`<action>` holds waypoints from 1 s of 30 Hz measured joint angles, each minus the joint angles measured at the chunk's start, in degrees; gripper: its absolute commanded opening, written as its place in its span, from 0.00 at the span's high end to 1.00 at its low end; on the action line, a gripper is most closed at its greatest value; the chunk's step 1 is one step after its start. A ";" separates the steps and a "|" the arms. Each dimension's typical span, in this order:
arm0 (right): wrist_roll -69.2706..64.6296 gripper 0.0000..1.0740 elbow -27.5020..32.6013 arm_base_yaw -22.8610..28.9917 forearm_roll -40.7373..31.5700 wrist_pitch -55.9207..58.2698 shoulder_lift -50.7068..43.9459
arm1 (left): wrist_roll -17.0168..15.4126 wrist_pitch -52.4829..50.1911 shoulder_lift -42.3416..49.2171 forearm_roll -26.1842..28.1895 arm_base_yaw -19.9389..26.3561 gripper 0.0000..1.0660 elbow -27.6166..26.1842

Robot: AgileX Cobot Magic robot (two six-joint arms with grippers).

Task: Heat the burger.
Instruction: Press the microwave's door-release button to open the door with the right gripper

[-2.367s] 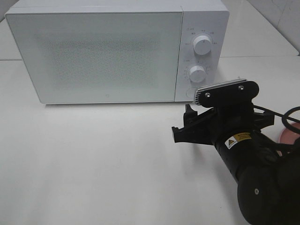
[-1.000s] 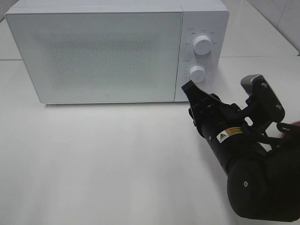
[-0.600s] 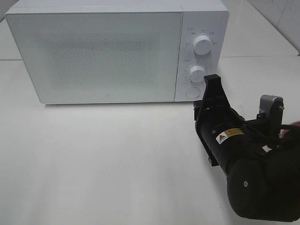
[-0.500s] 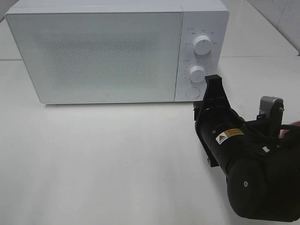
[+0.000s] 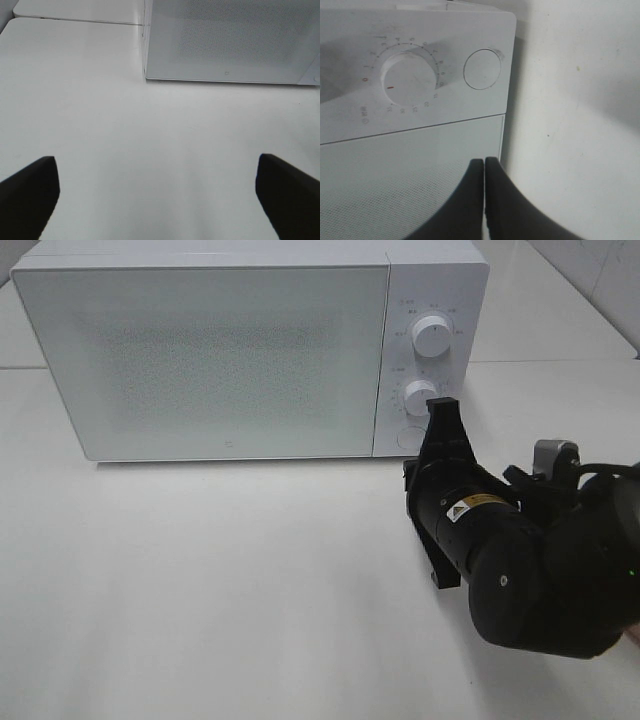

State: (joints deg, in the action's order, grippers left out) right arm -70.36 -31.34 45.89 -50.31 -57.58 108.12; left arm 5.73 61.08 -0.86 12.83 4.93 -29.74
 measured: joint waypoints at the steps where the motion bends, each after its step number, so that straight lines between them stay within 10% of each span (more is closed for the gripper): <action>1: 0.00 1.00 0.00 0.00 0.00 0.00 0.00 | 0.00 0.00 0.00 0.00 0.00 0.06 0.00; 30: -0.06 1.00 -13.69 -12.89 9.74 5.16 11.34 | 0.06 0.00 0.00 0.00 0.00 0.06 0.00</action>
State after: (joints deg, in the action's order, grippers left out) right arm -70.42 -45.03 33.00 -40.57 -52.43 119.46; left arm 5.79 61.08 -0.86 12.83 4.93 -29.74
